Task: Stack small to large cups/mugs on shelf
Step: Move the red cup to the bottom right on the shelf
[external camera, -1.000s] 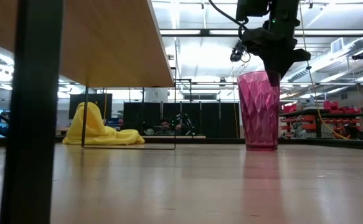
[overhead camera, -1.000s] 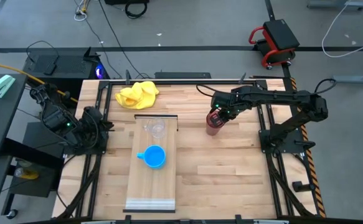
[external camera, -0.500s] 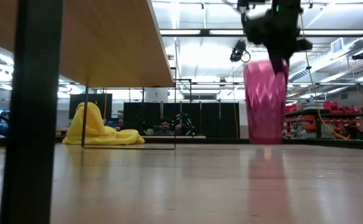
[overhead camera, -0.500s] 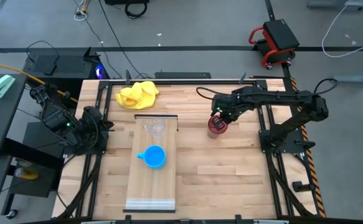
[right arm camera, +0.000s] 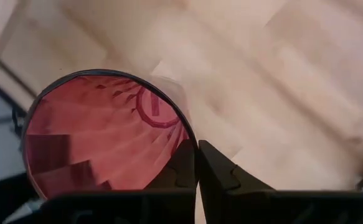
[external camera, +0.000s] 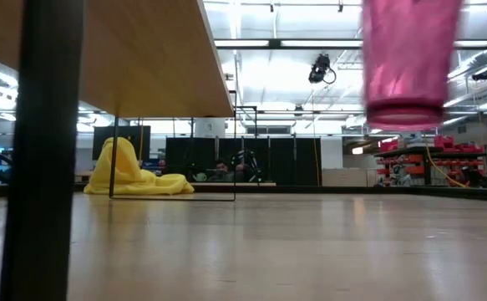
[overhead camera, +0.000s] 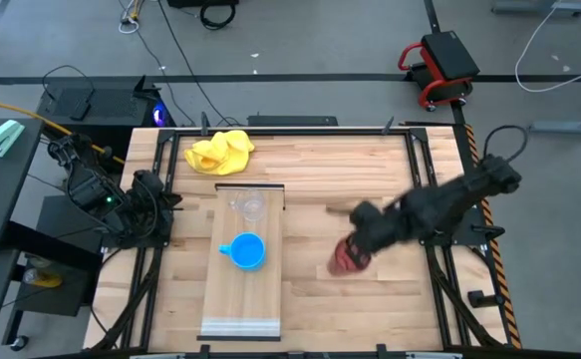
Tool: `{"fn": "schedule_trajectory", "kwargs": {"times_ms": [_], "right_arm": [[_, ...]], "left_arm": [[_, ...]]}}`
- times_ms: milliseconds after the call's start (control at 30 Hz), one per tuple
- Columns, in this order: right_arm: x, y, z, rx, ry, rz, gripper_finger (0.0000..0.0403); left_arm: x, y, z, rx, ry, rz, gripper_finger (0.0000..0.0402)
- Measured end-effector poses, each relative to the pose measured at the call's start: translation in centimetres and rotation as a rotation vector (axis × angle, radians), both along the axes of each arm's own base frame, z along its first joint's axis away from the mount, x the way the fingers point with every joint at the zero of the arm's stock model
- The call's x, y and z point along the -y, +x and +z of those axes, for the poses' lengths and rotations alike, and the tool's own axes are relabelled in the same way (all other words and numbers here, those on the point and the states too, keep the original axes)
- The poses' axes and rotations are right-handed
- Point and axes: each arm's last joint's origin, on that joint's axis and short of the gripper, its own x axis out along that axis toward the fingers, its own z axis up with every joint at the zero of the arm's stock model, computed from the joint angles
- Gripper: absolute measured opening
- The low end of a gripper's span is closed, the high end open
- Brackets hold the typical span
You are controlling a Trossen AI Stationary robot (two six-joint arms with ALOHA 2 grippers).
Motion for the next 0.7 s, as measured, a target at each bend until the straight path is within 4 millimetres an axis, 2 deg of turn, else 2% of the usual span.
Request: {"fn": "schedule_trajectory", "kwargs": {"times_ms": [167, 333, 533, 700], "right_arm": [[-5.0, 1.8, -0.9, -0.023, -0.001, 0.048, 0.0004], [-8.1, 4.7, -1.0, -0.029, -0.022, 0.106, 0.0004], [-9.4, 6.7, 0.2, -0.054, -0.058, 0.18, 0.0004], [-8.9, 7.7, 2.6, 0.052, -0.021, 0.179, 0.0004]], "left_arm": [[0.0, 0.0, 0.0, 0.0, 0.0, 0.0, 0.0038], [0.0, 0.0, 0.0, 0.002, -0.003, 0.003, 0.0034], [0.0, 0.0, 0.0, 0.004, -0.007, 0.007, 0.0034], [0.0, 0.0, 0.0, 0.004, -0.008, 0.007, 0.0026]]}}
